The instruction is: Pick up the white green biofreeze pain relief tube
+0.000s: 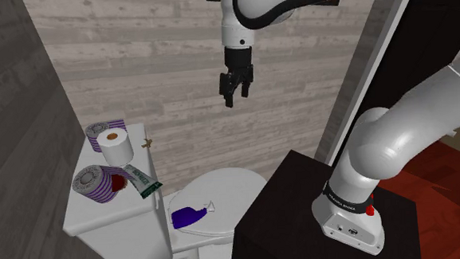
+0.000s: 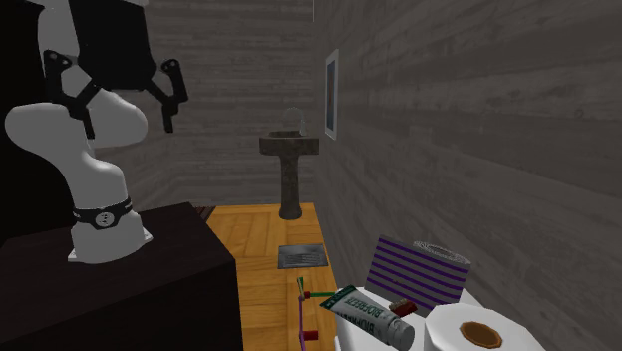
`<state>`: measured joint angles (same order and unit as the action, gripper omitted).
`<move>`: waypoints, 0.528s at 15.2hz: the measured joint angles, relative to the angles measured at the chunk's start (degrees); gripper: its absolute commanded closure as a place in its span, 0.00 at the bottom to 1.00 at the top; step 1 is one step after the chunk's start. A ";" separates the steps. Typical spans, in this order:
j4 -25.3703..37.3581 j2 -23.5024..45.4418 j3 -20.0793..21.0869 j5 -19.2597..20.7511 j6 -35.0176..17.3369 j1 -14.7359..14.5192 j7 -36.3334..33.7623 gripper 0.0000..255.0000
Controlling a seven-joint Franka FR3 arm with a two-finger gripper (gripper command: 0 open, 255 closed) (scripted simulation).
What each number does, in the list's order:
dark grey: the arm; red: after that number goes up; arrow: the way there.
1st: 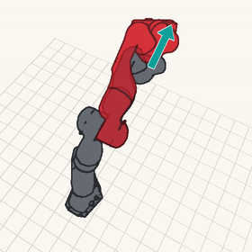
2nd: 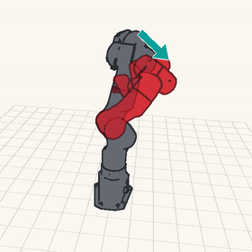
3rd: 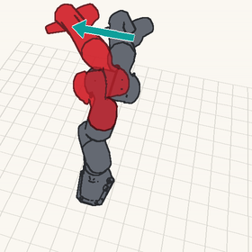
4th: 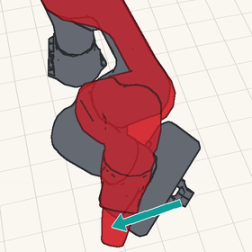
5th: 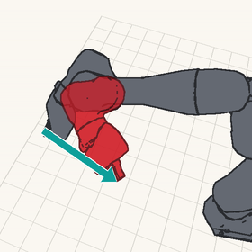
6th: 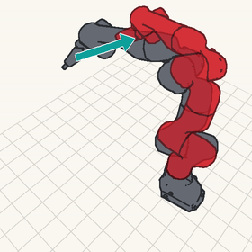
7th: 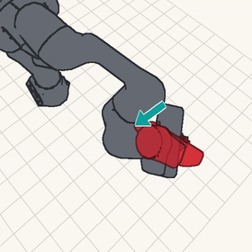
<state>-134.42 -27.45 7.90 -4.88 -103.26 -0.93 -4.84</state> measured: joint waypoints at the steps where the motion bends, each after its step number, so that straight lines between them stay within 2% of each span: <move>1: 0.65 2.26 0.66 -0.17 -1.63 -0.23 -0.53 0.00; 8: 7.09 16.48 4.07 0.23 -9.45 -1.44 -3.55 0.00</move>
<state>-127.33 -10.97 11.96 -4.65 -112.72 -2.37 -8.39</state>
